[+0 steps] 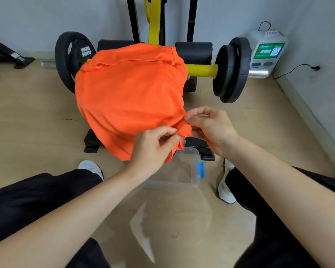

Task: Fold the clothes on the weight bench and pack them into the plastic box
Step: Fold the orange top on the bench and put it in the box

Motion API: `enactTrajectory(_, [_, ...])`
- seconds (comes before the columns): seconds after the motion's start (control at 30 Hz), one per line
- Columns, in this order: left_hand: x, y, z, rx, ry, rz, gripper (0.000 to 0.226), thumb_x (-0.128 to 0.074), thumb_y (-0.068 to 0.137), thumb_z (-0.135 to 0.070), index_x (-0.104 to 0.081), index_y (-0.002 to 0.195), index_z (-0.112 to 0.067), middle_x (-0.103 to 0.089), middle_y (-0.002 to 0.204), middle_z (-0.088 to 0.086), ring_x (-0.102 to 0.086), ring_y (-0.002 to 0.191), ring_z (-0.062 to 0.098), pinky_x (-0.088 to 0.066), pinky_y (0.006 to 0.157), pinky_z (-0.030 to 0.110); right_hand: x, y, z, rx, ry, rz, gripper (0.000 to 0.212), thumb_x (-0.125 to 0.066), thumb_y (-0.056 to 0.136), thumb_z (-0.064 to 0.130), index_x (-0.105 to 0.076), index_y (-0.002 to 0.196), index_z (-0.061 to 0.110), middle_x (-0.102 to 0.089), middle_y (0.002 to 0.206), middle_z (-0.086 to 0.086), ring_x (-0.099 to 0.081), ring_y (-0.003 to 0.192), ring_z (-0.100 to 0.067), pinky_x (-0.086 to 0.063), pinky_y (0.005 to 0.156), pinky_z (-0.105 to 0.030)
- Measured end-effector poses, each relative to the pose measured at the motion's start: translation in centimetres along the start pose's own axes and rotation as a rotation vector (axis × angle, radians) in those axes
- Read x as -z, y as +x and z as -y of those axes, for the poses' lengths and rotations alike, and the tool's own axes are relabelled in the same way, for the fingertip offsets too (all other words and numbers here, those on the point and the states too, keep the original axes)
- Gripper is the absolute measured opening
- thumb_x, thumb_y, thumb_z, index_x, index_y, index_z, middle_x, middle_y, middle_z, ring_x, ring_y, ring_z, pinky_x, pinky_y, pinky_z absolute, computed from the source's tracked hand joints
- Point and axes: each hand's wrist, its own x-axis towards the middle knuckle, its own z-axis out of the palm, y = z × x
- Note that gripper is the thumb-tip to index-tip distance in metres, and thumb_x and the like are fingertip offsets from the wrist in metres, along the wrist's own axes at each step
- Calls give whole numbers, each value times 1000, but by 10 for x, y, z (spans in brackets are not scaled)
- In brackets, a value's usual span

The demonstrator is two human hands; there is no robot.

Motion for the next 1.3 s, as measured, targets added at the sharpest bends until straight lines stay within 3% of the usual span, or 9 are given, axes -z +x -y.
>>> enactTrajectory(0.2, [20,-4,-4,153,-103,14,7,-75,87,-18,-80,90,-14,-78,84,-3,-74,84,16,-55,80,41,-1,-30,-9,16,5,51,28,-68,92,13,-62,117,2,-70,95,-19,-68,77,-22,-59,70,-29])
enactTrajectory(0.4, [25,-29,-19,179,-100,-26,6,-74,87,-10,-80,89,-10,-78,84,0,-74,84,22,-55,79,35,-9,-70,-27,138,15,87,35,-66,88,-2,-62,121,6,-73,95,-14,-70,84,-20,-58,84,-36])
enactTrajectory(0.57, [23,-52,-31,197,-98,-12,6,-74,87,-9,-78,84,-12,-77,78,-5,-69,73,6,-51,71,23,-11,-96,-46,335,-243,66,57,-82,75,4,-60,126,16,-71,103,-14,-69,98,-19,-55,86,-26])
enactTrajectory(0.7, [25,-60,-41,236,-113,16,10,-72,87,-5,-76,81,-11,-71,65,-11,-63,64,0,-44,63,14,-13,-96,-52,469,-449,121,63,-87,71,17,-59,128,22,-70,98,-7,-67,91,-19,-53,88,-35])
enactTrajectory(0.8, [31,-60,-43,268,-118,50,8,-73,87,-6,-75,80,-9,-70,64,-7,-59,60,1,-42,61,14,-12,-95,-53,523,-501,142,58,-86,72,16,-62,125,21,-70,92,-2,-67,88,-17,-53,88,-37])
enactTrajectory(0.97, [42,-60,-42,325,-145,114,17,-71,90,-15,-72,74,-18,-60,63,-5,-50,61,7,-37,58,19,-9,-91,-53,579,-544,101,23,-75,84,9,-72,106,17,-68,79,6,-61,76,-4,-48,79,-19])
enactTrajectory(1.07, [46,-56,-40,338,-132,150,17,-69,92,-17,-69,75,-19,-59,66,-4,-50,63,7,-38,59,21,-9,-88,-55,625,-627,92,18,-70,88,9,-74,104,15,-67,83,3,-58,75,-5,-44,73,-13])
enactTrajectory(1.17, [52,-49,-39,310,-78,221,12,-65,95,-20,-69,85,-14,-65,73,-1,-54,64,4,-40,62,17,-10,-81,-50,662,-712,79,20,-67,89,9,-72,106,18,-67,88,3,-61,81,-7,-48,77,-18])
enactTrajectory(1.3, [63,-34,-34,249,-35,280,16,-59,100,-21,-64,95,-6,-66,77,9,-57,67,13,-44,64,27,-12,-63,-33,636,-774,99,11,-63,91,12,-72,93,18,-70,88,1,-65,81,-13,-53,78,-34])
